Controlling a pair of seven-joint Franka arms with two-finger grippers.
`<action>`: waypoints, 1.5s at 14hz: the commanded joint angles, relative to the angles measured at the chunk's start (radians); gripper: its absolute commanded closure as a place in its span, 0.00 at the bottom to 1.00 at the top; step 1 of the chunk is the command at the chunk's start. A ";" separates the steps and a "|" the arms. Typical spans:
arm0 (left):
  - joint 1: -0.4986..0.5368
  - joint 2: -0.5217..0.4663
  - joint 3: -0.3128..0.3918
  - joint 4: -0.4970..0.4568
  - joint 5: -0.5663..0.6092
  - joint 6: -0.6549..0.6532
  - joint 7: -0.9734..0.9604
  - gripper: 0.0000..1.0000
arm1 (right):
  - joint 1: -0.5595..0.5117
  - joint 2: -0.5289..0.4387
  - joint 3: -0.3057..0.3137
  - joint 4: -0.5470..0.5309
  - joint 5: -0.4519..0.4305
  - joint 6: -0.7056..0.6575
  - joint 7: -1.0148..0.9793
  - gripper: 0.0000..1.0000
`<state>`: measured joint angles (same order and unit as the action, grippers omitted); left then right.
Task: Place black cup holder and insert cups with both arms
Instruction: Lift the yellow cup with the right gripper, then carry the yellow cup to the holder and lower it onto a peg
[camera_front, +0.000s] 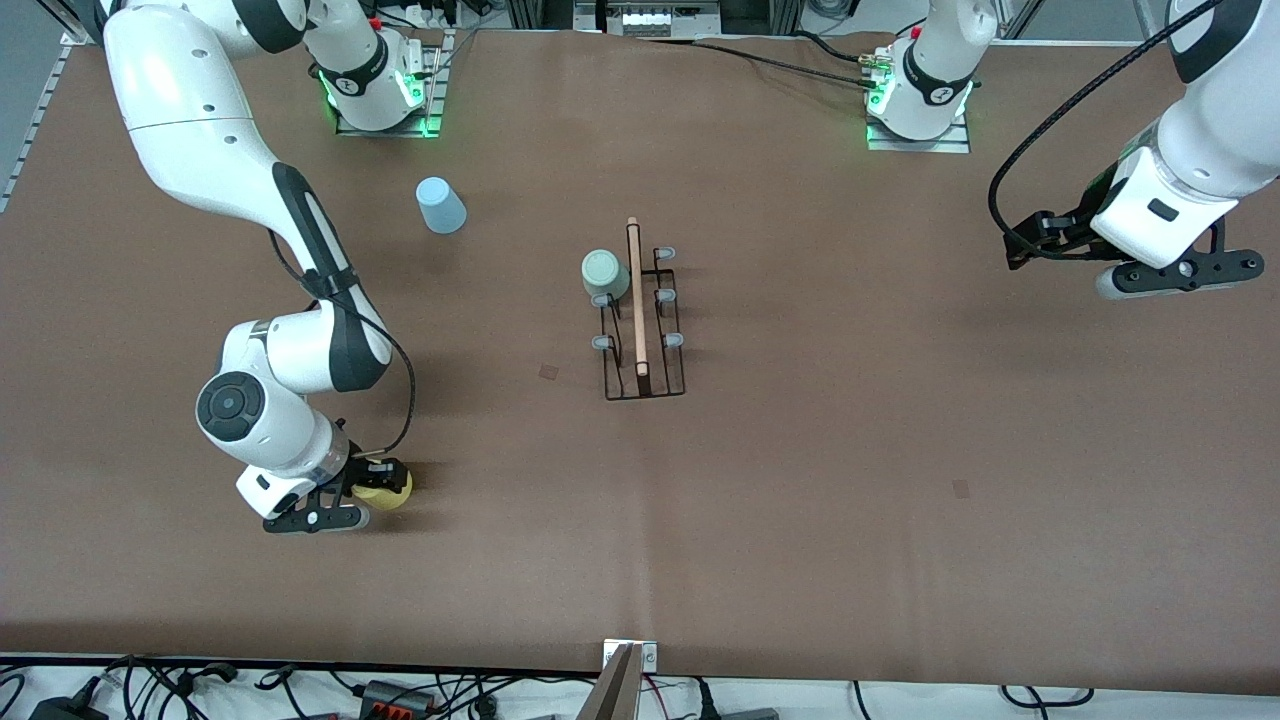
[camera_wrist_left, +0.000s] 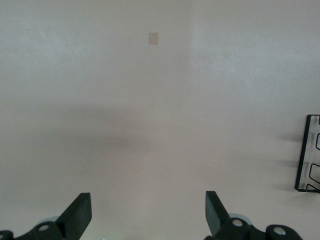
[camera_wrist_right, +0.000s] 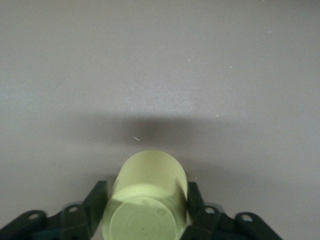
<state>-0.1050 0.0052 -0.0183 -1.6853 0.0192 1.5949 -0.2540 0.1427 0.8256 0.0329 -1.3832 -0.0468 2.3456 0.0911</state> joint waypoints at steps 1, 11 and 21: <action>0.004 -0.013 -0.003 0.012 -0.007 -0.023 0.008 0.00 | 0.020 -0.035 0.009 -0.007 -0.016 -0.075 -0.025 0.73; 0.008 -0.010 0.004 0.012 -0.013 -0.033 0.010 0.00 | 0.201 -0.171 0.071 0.225 -0.016 -0.466 0.071 0.81; 0.016 -0.008 0.008 0.013 -0.036 -0.027 0.009 0.00 | 0.443 -0.154 0.070 0.254 -0.018 -0.473 0.361 0.81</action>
<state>-0.0922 0.0034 -0.0122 -1.6808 -0.0002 1.5767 -0.2539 0.5590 0.6460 0.1101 -1.1519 -0.0759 1.8664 0.4014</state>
